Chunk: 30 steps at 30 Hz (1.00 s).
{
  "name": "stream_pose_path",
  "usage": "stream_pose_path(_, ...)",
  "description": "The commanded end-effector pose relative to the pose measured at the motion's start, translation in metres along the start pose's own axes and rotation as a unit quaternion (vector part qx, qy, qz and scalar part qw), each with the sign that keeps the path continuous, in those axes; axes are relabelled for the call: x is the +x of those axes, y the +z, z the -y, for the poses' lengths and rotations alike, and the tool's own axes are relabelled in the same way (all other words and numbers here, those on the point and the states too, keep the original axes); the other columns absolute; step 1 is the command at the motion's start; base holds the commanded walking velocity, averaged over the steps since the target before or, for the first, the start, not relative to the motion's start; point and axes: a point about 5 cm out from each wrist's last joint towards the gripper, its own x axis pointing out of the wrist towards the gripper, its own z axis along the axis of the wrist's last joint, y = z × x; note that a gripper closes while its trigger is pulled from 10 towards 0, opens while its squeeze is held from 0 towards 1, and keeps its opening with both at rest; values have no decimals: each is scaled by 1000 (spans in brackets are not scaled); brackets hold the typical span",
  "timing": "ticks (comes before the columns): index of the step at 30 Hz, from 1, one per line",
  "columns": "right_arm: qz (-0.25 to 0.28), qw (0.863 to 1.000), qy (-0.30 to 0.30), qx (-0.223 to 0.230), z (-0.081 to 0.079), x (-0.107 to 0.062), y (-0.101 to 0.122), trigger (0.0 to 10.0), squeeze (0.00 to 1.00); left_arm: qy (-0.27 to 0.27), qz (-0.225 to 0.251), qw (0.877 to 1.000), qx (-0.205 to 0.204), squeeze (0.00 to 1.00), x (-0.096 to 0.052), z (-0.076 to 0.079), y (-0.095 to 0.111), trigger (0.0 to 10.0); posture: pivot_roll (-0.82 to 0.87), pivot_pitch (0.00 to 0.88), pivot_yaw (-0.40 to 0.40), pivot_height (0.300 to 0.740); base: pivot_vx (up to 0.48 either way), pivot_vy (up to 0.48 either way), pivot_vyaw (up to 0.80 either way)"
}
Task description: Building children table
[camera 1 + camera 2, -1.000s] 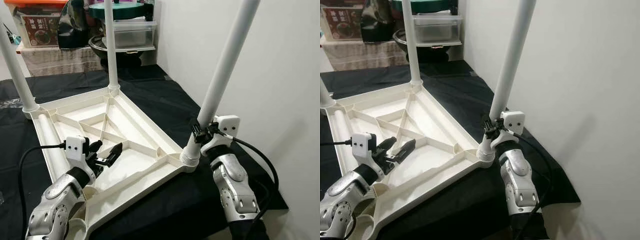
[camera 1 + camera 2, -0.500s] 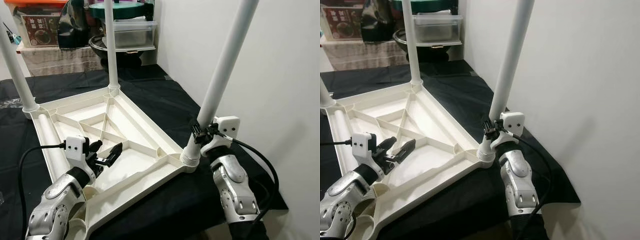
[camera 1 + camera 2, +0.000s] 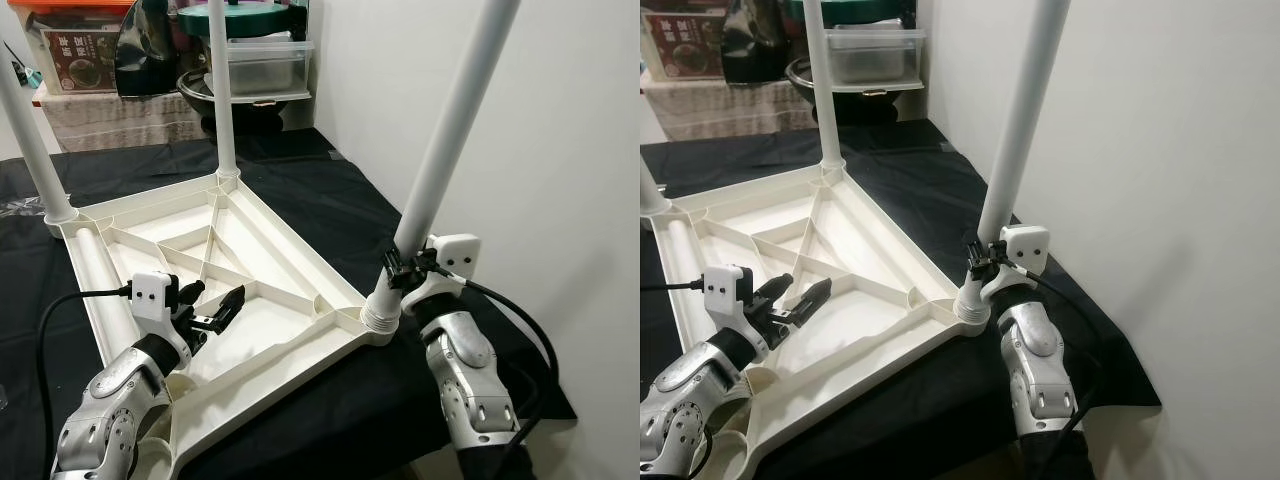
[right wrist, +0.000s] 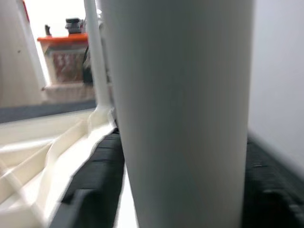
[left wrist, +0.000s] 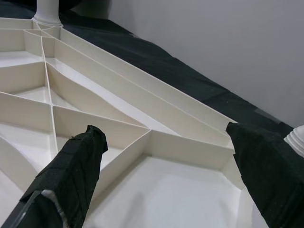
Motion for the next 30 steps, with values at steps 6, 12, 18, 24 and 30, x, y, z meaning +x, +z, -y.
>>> stream_pose_path(6, 21, 1000, 14, 7, -5, 1, 7, 10000, 0, -3, -7, 1000, 8, 0, 1, -1, -2, 10000, -12, 0, -61, 740, 0, 0, 0)
stream_pose_path(12, 21, 1000, 7, -4, -3, 2, 7, 10000, 0, -5, -7, 1000, 8, 0, 2, -1, -1, 10000, -12, 0, -61, 740, 0, 0, 0)
stream_pose_path(18, 22, 1000, 3, -6, -2, 2, 6, 1647, 0, -6, -8, 1000, 9, 0, 1, -1, -1, 10000, -12, 0, -59, 740, 0, 0, 0)
stream_pose_path(24, 41, 999, 6, 0, -3, 1, 10, 0, 0, -7, -8, 1000, 9, 0, 2, -1, -2, 10000, -14, 0, -58, 740, 0, 0, 0)
stream_pose_path(30, 60, 998, 4, 9, 0, 7, 24, 0, 0, -10, -6, 1000, 9, 0, 3, 0, -1, 10000, -14, 0, -60, 740, 0, 0, 0)
